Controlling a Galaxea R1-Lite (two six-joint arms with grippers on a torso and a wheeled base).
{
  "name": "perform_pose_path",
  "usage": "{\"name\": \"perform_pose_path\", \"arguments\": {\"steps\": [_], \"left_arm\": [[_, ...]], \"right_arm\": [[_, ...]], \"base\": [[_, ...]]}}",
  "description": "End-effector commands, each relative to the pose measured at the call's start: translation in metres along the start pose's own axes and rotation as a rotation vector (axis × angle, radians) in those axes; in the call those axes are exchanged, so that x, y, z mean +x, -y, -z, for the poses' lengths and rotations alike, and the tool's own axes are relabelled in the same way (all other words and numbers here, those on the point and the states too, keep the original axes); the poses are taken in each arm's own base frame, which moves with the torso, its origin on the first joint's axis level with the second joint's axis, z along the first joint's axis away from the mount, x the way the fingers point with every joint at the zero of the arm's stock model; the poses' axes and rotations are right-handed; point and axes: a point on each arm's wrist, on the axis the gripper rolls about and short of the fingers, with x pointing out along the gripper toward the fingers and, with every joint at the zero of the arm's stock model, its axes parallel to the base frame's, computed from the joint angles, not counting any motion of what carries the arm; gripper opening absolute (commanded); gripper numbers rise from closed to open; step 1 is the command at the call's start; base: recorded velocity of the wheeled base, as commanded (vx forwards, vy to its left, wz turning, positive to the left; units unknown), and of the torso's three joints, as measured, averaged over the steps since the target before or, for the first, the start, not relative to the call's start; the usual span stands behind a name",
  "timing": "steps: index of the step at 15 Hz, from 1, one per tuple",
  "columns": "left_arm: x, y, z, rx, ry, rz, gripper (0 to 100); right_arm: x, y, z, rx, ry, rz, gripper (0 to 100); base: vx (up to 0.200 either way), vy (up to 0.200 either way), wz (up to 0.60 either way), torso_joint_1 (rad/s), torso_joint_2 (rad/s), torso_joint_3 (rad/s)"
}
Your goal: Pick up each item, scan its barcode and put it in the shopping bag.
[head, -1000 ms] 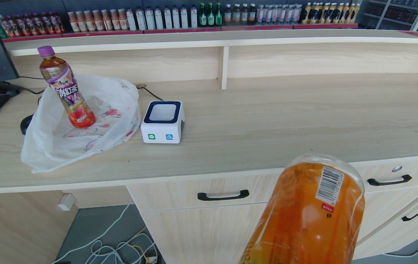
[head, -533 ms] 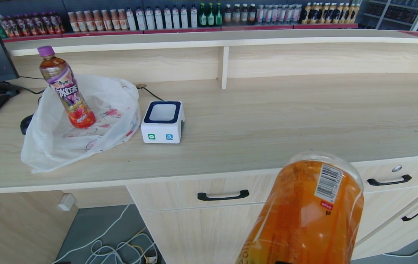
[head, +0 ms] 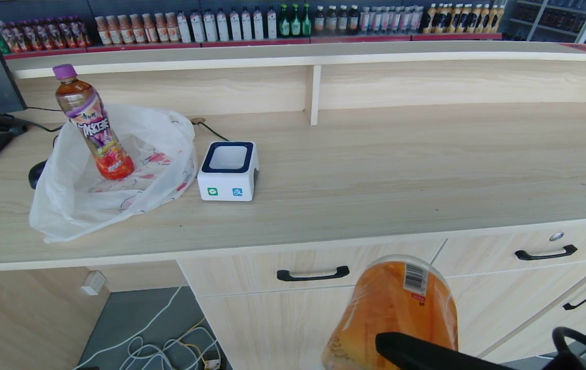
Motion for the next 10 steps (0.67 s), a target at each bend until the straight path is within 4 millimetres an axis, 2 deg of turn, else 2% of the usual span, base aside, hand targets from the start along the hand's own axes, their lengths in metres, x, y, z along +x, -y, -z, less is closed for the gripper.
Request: {"name": "perform_pose_path", "arguments": {"steps": [1, 3, 5, 8, 10], "left_arm": [[0.000, 0.000, 0.000, 0.000, 0.000, 0.000, 100], [0.000, 0.000, 0.000, 0.000, 0.002, 0.000, 100], [0.000, 0.000, 0.000, 0.000, 0.002, 0.000, 100], [0.000, 0.000, 0.000, 0.000, 0.000, 0.000, 100], [0.000, 0.000, 0.000, 0.000, -0.001, 0.000, 100]], "right_arm": [[0.001, -0.001, 0.001, 0.052, -0.004, -0.001, 0], [0.000, 0.000, 0.005, 0.292, -0.021, 0.004, 0], [0.003, 0.004, 0.004, 0.421, -0.016, 0.026, 0], [0.015, -0.004, 0.011, 0.522, -0.060, 0.026, 0], [0.015, 0.005, 0.013, 0.571, -0.064, 0.069, 0]], "base": [[0.000, 0.000, 0.00, 0.000, 0.00, 0.000], [0.000, 0.000, 0.00, 0.000, 0.00, 0.000], [0.000, 0.000, 0.00, 0.000, 0.00, 0.000], [0.000, 0.000, 0.00, 0.000, 0.00, 0.000], [0.000, 0.000, 0.00, 0.000, 0.00, 0.000]]}}
